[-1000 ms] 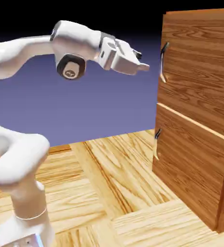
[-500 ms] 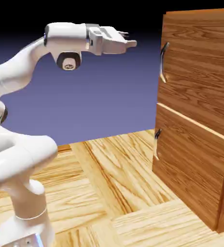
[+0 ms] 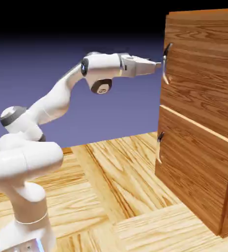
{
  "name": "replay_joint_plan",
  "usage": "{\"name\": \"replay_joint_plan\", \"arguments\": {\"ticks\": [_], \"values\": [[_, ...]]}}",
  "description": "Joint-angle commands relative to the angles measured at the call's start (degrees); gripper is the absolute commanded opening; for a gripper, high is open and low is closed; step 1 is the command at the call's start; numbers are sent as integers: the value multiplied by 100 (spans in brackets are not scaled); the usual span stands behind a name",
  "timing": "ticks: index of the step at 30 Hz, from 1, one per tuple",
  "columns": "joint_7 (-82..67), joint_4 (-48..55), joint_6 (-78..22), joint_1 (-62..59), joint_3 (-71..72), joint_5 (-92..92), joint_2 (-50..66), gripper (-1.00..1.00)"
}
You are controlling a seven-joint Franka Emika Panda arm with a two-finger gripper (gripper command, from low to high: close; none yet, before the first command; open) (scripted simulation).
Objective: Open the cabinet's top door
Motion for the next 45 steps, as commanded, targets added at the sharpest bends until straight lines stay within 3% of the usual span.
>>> {"name": "replay_joint_plan", "arguments": {"ticks": [1, 3, 4, 12, 26, 35, 45], "values": [[14, 198, 17, -193, 26, 81, 30, 0], [41, 583, 51, -569, 77, 240, 89, 0], [41, 583, 51, -569, 77, 240, 89, -100], [-1151, -870, -1272, 308, -286, 886, 71, -100], [-3048, -3088, -4700, 1075, -2033, 261, 817, -100], [-4170, -3336, -6943, 527, -3428, -1118, 2053, -100], [-5663, -2593, -8937, -273, -4275, -2962, 4115, -100]]}}
